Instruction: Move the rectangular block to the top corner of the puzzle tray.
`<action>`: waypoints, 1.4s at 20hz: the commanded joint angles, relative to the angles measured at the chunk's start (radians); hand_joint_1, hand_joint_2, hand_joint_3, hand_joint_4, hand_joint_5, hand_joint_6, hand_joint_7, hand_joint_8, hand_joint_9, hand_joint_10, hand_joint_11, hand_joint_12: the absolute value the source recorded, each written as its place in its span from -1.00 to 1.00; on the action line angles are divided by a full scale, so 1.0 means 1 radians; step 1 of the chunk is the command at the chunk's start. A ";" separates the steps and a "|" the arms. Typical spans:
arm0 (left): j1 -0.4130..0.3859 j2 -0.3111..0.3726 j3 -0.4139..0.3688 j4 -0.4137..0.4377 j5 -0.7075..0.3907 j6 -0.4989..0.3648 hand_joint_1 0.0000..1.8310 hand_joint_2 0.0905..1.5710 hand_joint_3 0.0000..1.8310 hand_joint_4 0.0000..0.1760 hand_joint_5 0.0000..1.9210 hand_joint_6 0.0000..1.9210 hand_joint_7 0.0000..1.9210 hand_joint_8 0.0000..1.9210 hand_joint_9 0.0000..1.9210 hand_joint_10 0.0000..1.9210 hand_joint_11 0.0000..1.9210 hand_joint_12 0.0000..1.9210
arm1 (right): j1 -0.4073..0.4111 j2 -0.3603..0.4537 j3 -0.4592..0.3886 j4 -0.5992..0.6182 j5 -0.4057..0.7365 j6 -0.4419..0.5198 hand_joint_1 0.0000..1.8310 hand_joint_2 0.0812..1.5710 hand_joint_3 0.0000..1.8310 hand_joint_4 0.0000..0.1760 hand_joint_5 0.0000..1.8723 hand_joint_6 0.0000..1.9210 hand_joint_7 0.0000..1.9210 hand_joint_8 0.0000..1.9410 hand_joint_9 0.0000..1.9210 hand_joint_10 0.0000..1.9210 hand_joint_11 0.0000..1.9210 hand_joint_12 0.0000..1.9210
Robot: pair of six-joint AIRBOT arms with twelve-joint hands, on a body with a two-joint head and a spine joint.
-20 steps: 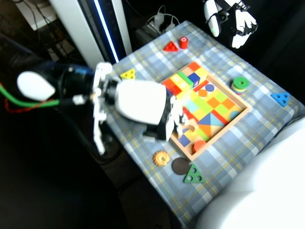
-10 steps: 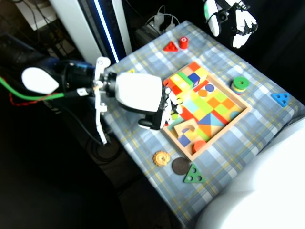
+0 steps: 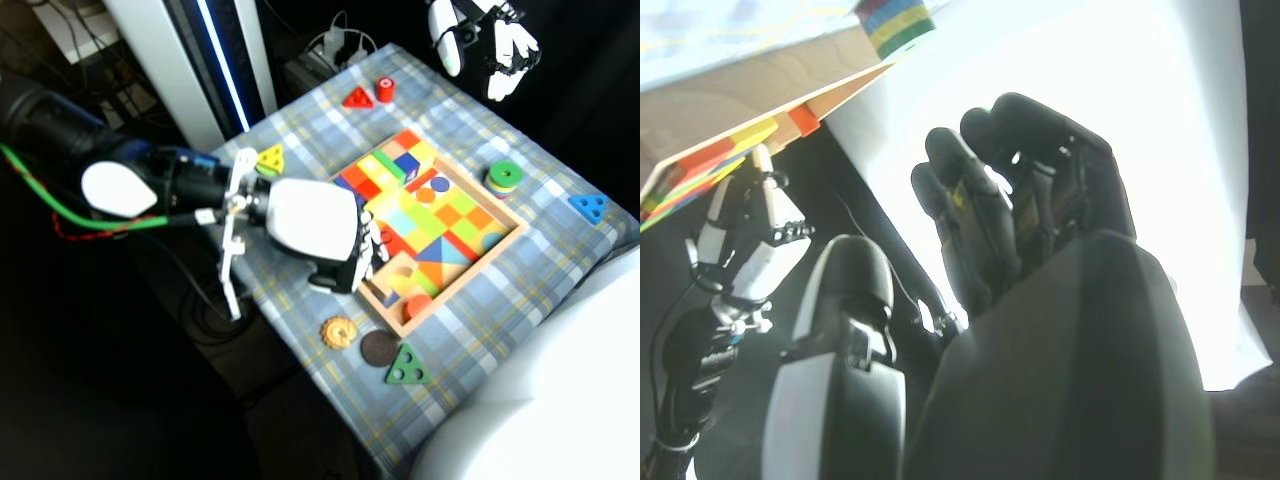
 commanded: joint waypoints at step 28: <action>-0.006 -0.001 0.002 0.034 -0.124 -0.008 -0.35 0.75 -0.99 -1.00 -0.36 -0.82 -0.37 -0.84 -0.77 -0.05 -1.00 0.75 | 0.013 -0.076 0.060 0.001 0.104 0.065 0.42 0.53 -1.00 -0.77 -0.25 -1.00 0.07 1.00 0.28 1.00 0.35 1.00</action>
